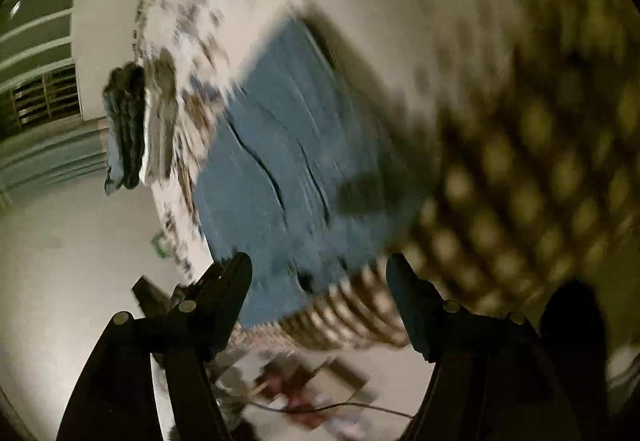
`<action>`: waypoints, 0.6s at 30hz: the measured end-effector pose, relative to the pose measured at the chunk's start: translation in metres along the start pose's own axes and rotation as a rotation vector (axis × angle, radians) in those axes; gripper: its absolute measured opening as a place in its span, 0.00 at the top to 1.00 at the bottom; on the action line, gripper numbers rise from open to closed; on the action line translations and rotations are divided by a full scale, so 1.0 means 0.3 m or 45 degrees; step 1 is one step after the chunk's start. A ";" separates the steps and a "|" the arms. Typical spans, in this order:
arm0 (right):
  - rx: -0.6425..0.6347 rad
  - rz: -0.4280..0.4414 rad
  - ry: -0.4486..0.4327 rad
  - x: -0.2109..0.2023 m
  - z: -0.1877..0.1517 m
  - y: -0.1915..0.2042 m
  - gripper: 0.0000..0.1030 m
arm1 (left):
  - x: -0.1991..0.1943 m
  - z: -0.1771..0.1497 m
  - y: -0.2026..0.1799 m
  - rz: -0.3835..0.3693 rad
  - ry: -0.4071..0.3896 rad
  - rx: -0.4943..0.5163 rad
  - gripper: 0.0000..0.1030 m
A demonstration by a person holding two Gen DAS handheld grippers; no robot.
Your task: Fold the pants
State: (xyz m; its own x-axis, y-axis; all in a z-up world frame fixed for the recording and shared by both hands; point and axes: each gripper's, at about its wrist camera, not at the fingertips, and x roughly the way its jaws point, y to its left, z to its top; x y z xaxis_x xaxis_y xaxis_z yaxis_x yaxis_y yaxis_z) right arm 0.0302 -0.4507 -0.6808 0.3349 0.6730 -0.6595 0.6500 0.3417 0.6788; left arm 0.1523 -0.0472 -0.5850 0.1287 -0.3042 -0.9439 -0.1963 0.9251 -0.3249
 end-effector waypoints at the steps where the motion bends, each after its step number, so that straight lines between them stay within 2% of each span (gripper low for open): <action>1: 0.060 0.060 -0.029 0.034 -0.008 -0.034 0.34 | 0.005 -0.003 0.013 -0.021 -0.002 -0.017 0.00; 2: 0.085 0.125 -0.093 0.039 -0.014 -0.051 0.44 | 0.007 -0.001 0.015 -0.026 -0.002 -0.016 0.00; 3: 0.109 0.176 -0.172 0.039 -0.019 -0.064 0.70 | 0.008 0.002 0.012 -0.022 -0.004 -0.003 0.00; 5: 0.118 0.116 -0.226 0.047 -0.028 -0.061 0.81 | 0.005 0.003 -0.004 -0.004 -0.005 0.048 0.00; 7: 0.058 -0.044 -0.280 0.034 -0.047 -0.053 0.90 | 0.008 0.004 -0.012 0.009 0.001 0.090 0.00; 9: 0.080 -0.058 -0.248 0.048 -0.045 -0.083 0.90 | 0.024 0.015 -0.022 0.009 0.011 0.104 0.00; 11: 0.098 -0.006 -0.215 0.053 -0.029 -0.090 0.89 | 0.019 0.021 -0.018 0.007 0.015 0.094 0.00; 12: 0.072 0.036 -0.196 0.050 -0.022 -0.076 0.84 | 0.014 0.027 -0.017 -0.002 0.018 0.085 0.00; 14: 0.041 0.089 -0.159 0.047 -0.018 -0.058 0.61 | -0.001 0.037 -0.021 -0.040 0.000 0.075 0.00; 15: 0.025 0.130 -0.127 0.055 -0.017 -0.055 0.40 | -0.005 0.044 -0.023 -0.065 -0.011 0.075 0.00; 16: 0.006 0.181 -0.109 0.069 -0.019 -0.046 0.35 | -0.003 0.050 -0.024 -0.091 -0.015 0.073 0.00; 18: -0.042 0.127 -0.071 0.120 -0.017 -0.026 0.30 | 0.022 0.061 -0.027 -0.126 -0.006 0.062 0.00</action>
State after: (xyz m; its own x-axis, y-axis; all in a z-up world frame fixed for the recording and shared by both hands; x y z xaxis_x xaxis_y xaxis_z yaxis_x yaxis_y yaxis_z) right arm 0.0338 -0.4258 -0.7080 0.4350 0.6675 -0.6043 0.5889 0.2967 0.7517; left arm 0.1725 -0.0525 -0.5876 0.1495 -0.3940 -0.9069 -0.1347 0.9005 -0.4134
